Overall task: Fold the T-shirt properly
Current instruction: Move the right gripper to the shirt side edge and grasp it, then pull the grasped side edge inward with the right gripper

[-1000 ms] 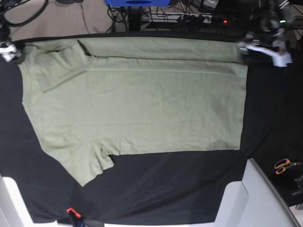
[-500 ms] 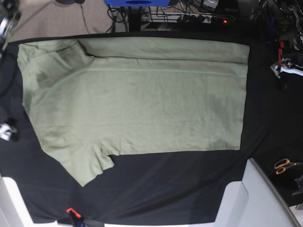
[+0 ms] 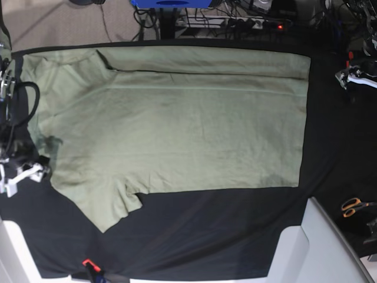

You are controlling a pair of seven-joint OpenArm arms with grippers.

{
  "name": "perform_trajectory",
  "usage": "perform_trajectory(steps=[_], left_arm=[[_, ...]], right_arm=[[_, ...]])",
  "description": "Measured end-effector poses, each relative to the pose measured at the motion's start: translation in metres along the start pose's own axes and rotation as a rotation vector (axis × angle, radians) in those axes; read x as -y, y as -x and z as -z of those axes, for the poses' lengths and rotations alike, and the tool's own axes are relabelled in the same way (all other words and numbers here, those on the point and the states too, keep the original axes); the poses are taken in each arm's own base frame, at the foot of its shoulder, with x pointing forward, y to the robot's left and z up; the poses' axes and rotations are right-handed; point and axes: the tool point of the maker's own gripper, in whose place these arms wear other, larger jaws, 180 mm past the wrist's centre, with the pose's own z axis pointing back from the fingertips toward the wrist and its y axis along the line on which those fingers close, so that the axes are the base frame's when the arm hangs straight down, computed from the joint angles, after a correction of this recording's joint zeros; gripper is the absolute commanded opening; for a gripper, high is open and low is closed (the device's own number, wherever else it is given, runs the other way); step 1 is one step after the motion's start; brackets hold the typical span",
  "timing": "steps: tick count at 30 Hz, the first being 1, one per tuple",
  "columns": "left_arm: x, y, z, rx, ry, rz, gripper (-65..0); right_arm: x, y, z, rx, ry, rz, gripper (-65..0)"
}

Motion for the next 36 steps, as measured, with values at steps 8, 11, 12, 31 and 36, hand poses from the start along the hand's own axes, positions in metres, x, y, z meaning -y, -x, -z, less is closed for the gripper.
perform_trajectory(steps=[8, 11, 12, 31, 36], left_arm=[[0.0, 0.002, 0.0, -0.005, 0.0, -0.004, -1.8], [0.0, 0.002, 0.0, -0.004, 0.0, -0.004, -1.8], [0.0, 0.002, 0.0, -0.004, -0.001, -0.004, -1.8], [0.005, 0.01, -0.001, -0.014, 0.005, -0.021, -1.8], [0.004, 0.009, 0.0, -0.013, 0.003, -0.017, -1.8]], right_arm=[[-0.014, 0.019, 0.007, -0.022, -0.021, -0.019, -16.4], [-0.015, 0.022, 0.007, -0.034, -0.018, -0.032, -27.2], [-0.015, 0.023, 0.008, -0.035, -0.019, -0.032, -34.1], [-0.045, 0.03, -0.016, -0.099, -0.074, -0.218, -65.0], [-0.04, 0.025, -0.044, -0.099, -0.044, -0.179, -65.0]])
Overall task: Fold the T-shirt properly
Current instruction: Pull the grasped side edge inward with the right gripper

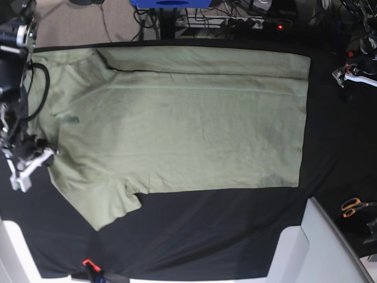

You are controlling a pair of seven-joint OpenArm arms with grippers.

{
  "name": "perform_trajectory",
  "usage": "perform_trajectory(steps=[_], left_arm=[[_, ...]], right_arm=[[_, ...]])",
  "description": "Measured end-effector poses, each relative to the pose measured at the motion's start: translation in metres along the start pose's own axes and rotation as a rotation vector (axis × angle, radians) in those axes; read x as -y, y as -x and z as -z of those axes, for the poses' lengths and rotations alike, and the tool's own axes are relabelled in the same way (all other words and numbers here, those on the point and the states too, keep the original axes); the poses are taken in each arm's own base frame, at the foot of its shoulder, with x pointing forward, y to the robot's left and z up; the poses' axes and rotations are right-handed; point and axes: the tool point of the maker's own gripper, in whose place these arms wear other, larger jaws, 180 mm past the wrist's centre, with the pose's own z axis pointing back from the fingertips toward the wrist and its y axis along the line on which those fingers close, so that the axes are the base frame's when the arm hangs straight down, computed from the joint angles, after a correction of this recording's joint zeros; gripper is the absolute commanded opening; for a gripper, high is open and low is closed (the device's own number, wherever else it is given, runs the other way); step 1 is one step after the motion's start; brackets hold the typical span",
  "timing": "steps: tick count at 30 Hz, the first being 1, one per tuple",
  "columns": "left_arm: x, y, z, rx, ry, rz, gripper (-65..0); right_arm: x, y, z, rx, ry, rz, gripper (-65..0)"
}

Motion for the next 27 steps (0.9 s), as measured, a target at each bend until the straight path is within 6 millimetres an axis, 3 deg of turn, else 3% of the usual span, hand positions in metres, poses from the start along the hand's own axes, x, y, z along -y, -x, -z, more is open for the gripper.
perform_trajectory(steps=[3, 7, 15, 17, 19, 21, 24, 27], left_arm=[[0.0, 0.0, 0.0, -0.001, 0.0, 0.0, -1.8], [0.017, 0.007, 0.005, -0.024, 0.04, 0.028, -2.0], [0.021, 0.006, 0.005, -0.022, 0.052, 0.028, -2.0], [0.021, 0.006, 0.005, -0.022, 0.052, 0.028, -2.0], [0.02, 0.005, 0.005, -0.02, 0.05, 0.033, -2.0], [0.02, 0.004, 0.005, -0.016, 0.05, 0.031, -2.0], [0.02, 0.004, 0.005, -0.016, 0.049, 0.032, -2.0], [0.02, 0.004, 0.005, -0.017, 0.05, 0.031, -2.0]], right_arm=[[-0.001, 0.011, -0.014, -0.037, 0.025, -0.015, -65.0], [-0.016, 0.024, -0.025, -0.053, 0.007, -0.025, -65.0], [-0.029, 0.074, -0.035, -0.114, -0.004, -0.002, -63.3], [-0.025, 0.079, -0.041, -0.112, 0.01, 0.021, -53.9], [-0.02, 0.085, -0.047, -0.158, 0.032, 0.023, -38.1], [-0.017, 0.073, -0.055, -0.121, 0.046, 0.019, -25.4], [-0.02, 0.053, -0.063, -0.057, 0.056, 0.005, -23.3], [-0.025, 0.037, -0.054, -0.048, 0.036, 0.01, -23.3]])
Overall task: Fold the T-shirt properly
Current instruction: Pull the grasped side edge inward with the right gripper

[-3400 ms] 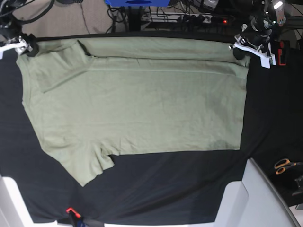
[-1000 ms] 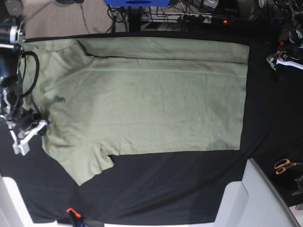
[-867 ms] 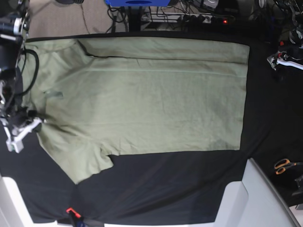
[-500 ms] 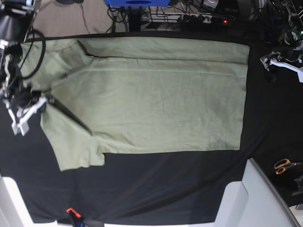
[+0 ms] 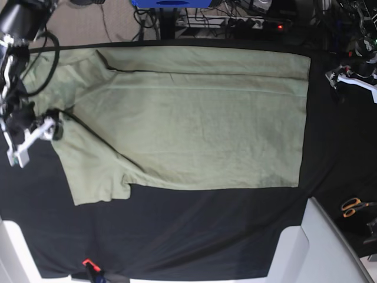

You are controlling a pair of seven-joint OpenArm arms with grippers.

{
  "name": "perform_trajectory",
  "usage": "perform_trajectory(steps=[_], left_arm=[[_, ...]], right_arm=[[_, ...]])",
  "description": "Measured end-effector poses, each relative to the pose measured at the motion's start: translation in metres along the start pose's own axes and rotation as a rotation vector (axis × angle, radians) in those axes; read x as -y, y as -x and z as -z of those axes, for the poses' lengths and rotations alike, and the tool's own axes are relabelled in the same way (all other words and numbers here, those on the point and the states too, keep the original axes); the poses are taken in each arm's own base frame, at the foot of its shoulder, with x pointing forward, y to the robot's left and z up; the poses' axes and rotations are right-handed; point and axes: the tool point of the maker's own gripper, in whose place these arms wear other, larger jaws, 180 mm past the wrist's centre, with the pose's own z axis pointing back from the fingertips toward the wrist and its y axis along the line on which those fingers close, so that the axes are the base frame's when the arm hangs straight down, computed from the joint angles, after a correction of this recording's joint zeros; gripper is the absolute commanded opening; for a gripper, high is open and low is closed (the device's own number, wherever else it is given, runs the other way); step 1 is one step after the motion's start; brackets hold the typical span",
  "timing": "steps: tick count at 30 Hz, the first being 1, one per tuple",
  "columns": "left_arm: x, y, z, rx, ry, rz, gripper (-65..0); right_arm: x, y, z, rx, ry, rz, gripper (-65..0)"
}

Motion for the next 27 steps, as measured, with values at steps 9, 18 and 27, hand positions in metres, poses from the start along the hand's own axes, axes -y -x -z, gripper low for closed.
perform_trajectory(steps=[9, 18, 27], left_arm=[[-0.001, -0.001, 0.0, 0.001, -0.001, 0.002, -2.0], [-0.001, -0.002, 0.0, 0.002, -0.002, 0.004, -2.0], [-0.002, -0.001, 0.0, 0.0, -0.003, 0.002, -2.0]], right_arm=[[0.022, -0.008, 0.046, -0.118, -0.046, 0.129, -23.3], [0.017, -0.017, 0.075, -0.13, -0.086, 0.131, -23.3], [0.017, -0.019, 0.089, -0.114, -0.102, 0.204, -33.9]])
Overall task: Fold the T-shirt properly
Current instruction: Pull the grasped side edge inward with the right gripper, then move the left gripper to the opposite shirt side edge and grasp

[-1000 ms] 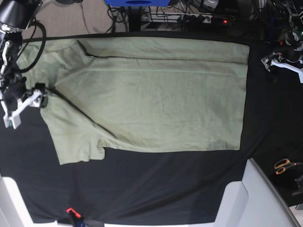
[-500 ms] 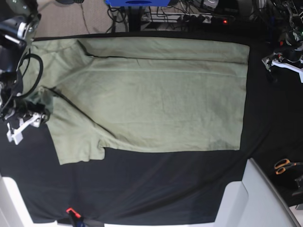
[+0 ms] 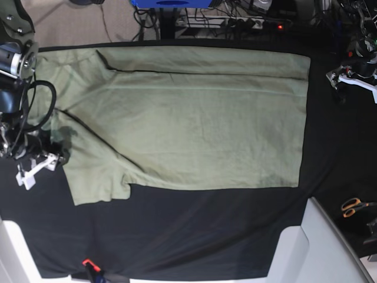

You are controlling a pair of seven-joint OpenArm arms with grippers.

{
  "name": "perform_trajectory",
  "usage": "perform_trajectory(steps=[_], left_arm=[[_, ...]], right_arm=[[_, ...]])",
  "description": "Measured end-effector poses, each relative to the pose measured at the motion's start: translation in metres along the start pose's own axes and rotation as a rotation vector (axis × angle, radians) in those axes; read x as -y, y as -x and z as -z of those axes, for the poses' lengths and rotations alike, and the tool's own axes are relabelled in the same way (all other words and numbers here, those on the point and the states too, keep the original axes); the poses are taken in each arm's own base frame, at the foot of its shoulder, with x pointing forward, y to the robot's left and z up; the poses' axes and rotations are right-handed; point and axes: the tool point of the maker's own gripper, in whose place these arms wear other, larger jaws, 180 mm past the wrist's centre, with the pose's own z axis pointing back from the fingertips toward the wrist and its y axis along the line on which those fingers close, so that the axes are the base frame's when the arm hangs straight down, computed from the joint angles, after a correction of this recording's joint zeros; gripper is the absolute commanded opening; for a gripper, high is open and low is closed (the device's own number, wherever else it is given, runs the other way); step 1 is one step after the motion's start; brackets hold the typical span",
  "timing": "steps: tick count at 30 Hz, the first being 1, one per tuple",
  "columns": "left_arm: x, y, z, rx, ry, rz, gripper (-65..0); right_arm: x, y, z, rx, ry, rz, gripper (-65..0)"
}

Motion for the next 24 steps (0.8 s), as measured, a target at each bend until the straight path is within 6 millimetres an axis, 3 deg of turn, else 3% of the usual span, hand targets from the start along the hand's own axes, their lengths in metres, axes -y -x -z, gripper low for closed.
perform_trajectory(steps=[5, 8, 15, 18, 24], left_arm=[[0.0, 0.001, 0.0, -0.001, 0.0, -0.002, -2.0], [0.003, -0.007, 0.006, 0.014, -0.001, -0.01, -2.0], [0.018, -0.043, 0.046, 0.034, 0.043, -0.009, -1.0], [0.043, -0.05, 0.074, 0.008, 0.104, -0.013, -1.0], [0.083, -0.027, 0.121, -0.132, 0.162, -0.06, -1.6]], right_arm=[[-0.003, 0.005, 0.002, -0.023, -0.004, -0.003, -55.4], [-0.005, 0.008, 0.004, -0.03, -0.007, -0.003, -64.8], [-0.005, 0.009, 0.004, -0.033, -0.007, -0.002, -65.0], [-0.006, 0.009, 0.004, -0.034, -0.008, -0.002, -65.0], [-0.006, 0.009, 0.004, -0.033, -0.009, -0.007, -65.0]])
